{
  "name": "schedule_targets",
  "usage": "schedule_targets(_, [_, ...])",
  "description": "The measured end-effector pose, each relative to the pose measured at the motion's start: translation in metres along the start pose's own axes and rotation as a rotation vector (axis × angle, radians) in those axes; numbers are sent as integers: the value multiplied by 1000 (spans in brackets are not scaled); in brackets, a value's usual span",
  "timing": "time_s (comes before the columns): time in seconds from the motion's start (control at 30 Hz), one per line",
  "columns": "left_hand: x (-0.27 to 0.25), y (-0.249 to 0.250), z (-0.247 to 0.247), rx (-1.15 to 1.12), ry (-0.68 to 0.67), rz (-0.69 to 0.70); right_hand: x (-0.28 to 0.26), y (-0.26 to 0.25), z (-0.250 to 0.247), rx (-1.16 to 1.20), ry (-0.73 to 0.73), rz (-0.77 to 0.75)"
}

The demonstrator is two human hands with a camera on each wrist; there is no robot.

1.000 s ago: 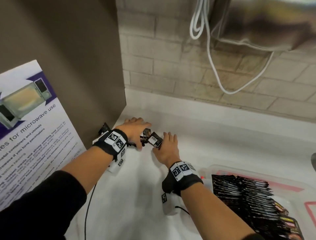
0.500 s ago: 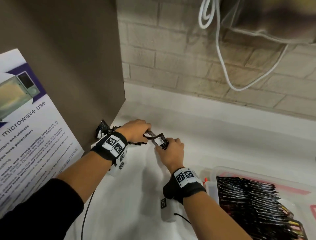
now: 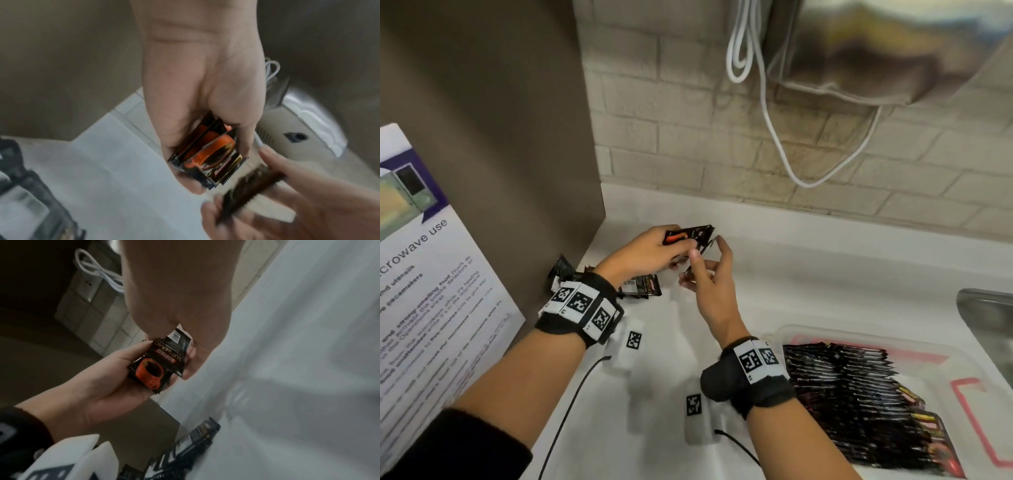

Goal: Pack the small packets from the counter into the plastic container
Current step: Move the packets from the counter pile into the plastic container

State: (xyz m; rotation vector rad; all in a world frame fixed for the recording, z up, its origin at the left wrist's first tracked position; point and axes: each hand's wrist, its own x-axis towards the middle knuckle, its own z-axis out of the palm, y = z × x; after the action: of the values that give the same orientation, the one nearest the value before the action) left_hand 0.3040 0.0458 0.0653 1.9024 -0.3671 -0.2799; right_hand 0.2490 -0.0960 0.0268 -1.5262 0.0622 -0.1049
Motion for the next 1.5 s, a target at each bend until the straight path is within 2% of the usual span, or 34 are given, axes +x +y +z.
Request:
schedule_targets(0.17, [-7, 30, 28, -118, 70, 56, -4, -17, -15, 99, 127, -112])
schedule_targets(0.37, [-11, 57, 67, -292, 65, 79, -10, -34, -28, 147, 236, -164])
schedule_targets(0.5, [-10, 73, 74, -484, -6, 116, -18, -53, -44, 149, 225, -201])
schedule_targets(0.63, [-11, 93, 84, -529, -7, 138, -29, -67, -67, 194, 206, -201])
schedule_targets(0.73, [-14, 107, 99, -430, -27, 211, -38, -74, -93, 260, 148, -214])
schedule_targets(0.9, [-25, 130, 129, -171, -226, 304, -51, -86, -146, 289, 124, -222])
schedule_targets(0.93, [-25, 134, 135, -56, -257, 329, -53, -88, -156, 277, 137, -217])
schedule_targets(1.03, [-20, 145, 154, 382, -173, 431, -61, -89, -183, 246, 159, -161])
schedule_targets(1.1, [-16, 152, 169, 442, -130, 474, -66, -90, -198, 216, 161, -110])
schedule_targets(1.23, [-11, 151, 195, 601, -153, 507, -76, -86, -217, 159, 147, -52])
schedule_targets(1.33, [-7, 143, 202, 635, -164, 468, -84, -78, -228, 132, 134, 38])
schedule_targets(1.43, [-3, 129, 197, 581, -205, 341, -93, -70, -239, -156, 98, 181])
schedule_targets(1.5, [-2, 117, 191, 496, -213, 224, -98, -62, -247, -342, 57, 204])
